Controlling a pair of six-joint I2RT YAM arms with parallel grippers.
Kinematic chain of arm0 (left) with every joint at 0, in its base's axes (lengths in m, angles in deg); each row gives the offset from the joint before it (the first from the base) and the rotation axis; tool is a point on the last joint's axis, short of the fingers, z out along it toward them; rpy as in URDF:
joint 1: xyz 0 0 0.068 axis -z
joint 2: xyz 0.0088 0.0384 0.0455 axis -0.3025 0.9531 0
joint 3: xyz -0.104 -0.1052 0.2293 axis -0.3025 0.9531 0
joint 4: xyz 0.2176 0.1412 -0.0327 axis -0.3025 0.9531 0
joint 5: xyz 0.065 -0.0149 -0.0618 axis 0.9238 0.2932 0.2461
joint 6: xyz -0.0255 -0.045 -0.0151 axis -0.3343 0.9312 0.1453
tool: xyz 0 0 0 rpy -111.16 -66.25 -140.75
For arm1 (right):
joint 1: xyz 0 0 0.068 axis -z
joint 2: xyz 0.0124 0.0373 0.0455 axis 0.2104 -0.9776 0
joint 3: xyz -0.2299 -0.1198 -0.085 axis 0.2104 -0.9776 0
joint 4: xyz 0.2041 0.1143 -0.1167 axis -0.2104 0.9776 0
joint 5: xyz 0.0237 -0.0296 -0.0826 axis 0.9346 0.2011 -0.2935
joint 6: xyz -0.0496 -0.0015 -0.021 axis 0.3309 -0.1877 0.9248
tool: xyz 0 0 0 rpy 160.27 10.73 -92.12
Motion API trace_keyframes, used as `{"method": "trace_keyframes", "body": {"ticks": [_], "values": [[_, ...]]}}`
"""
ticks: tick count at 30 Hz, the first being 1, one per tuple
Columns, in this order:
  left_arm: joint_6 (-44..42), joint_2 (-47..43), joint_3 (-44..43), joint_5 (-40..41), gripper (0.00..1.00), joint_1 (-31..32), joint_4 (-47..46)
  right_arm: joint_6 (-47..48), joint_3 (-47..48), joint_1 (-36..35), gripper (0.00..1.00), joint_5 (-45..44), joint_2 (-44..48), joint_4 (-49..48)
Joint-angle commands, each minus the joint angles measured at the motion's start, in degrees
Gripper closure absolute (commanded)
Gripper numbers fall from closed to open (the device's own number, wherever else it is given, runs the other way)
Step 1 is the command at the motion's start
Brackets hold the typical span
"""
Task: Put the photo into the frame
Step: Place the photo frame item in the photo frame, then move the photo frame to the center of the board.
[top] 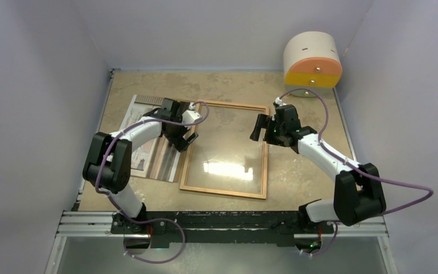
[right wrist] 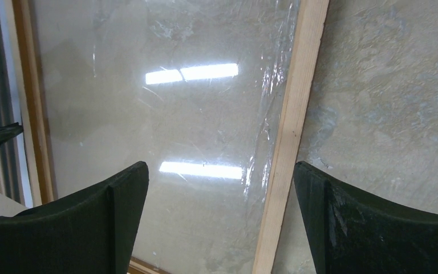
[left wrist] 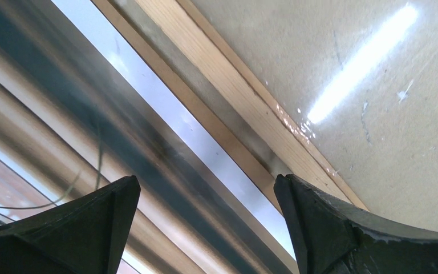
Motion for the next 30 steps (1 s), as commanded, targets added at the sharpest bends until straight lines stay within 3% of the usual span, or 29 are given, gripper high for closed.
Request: {"method": "trace_keyframes", "body": {"ticks": [1, 15, 22, 26, 30], "values": [[0.8, 0.3, -4.1, -0.8, 0.00, 1.2, -0.3, -1.0, -0.6, 0.5, 0.01, -1.7, 4.0, 1.1], [0.8, 1.8, -9.3, 1.8, 0.00, 3.8, 1.4, -3.3, -1.8, 1.0, 0.01, -0.1, 11.4, 3.8], [-0.4, -4.0, -16.4, -5.0, 0.00, -2.0, 7.5, -3.8, -1.1, 1.0, 0.01, 0.9, 14.4, 5.0], [-1.5, -3.5, -15.7, -1.6, 0.00, -4.3, 6.3, -3.6, -0.6, 1.0, 0.01, 1.3, 14.4, 3.2], [-2.3, -1.2, -16.2, -1.2, 0.00, -11.1, 7.1, -5.5, 2.8, -2.4, 0.02, 3.0, 11.4, 0.3]]}}
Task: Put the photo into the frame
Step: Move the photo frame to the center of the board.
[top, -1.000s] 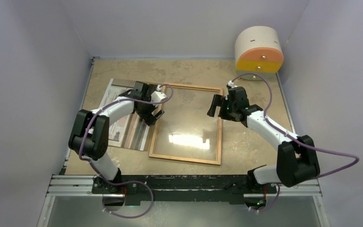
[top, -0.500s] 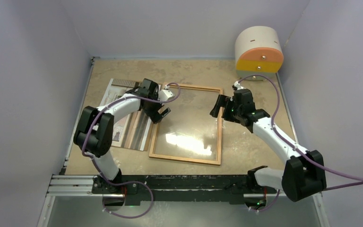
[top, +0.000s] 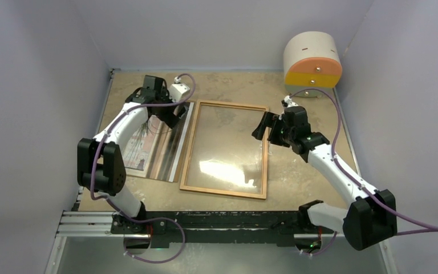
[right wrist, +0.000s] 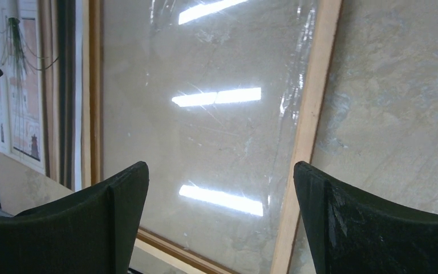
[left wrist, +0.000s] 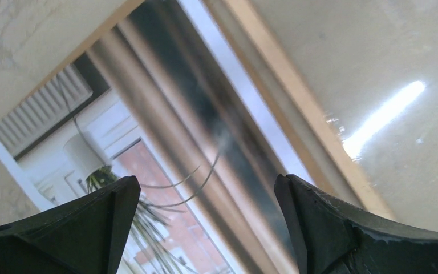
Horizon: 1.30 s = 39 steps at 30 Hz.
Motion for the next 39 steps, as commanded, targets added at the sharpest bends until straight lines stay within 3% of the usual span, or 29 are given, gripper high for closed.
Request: {"method": "trace_keyframes", "body": {"ticks": [1, 6, 11, 15, 21, 27, 39], "values": [[-2.2, 2.2, -1.5, 1.7, 0.00, -7.4, 1.6, -2.6, 6.4, -5.4, 0.03, 0.9, -3.5, -3.5], [-2.3, 6.2, -5.9, 4.2, 0.01, -21.2, 2.2, -5.6, 19.7, -18.2, 0.11, -4.4, -17.8, -6.5], [-1.6, 10.0, -9.0, 8.4, 0.02, -32.3, -0.1, -6.6, 37.0, -28.2, 0.12, -7.1, -35.9, -7.0], [-0.5, 11.7, -8.2, 10.8, 0.03, -36.2, -2.0, -7.3, 50.3, -31.9, 0.12, -6.4, -49.3, -6.0], [-0.2, 11.0, -2.5, 14.4, 0.04, -36.6, -8.7, -8.9, 64.3, -33.8, 0.14, -5.9, -63.9, -3.4], [1.2, 11.8, -0.6, 15.1, 0.04, -36.6, -10.5, -11.1, 65.9, -34.1, 0.15, -7.3, -68.6, -1.7], [2.0, 12.7, 3.5, 15.8, 0.04, -33.7, -14.0, -11.2, 56.8, -31.1, 0.15, -10.7, -64.0, 0.1]]}}
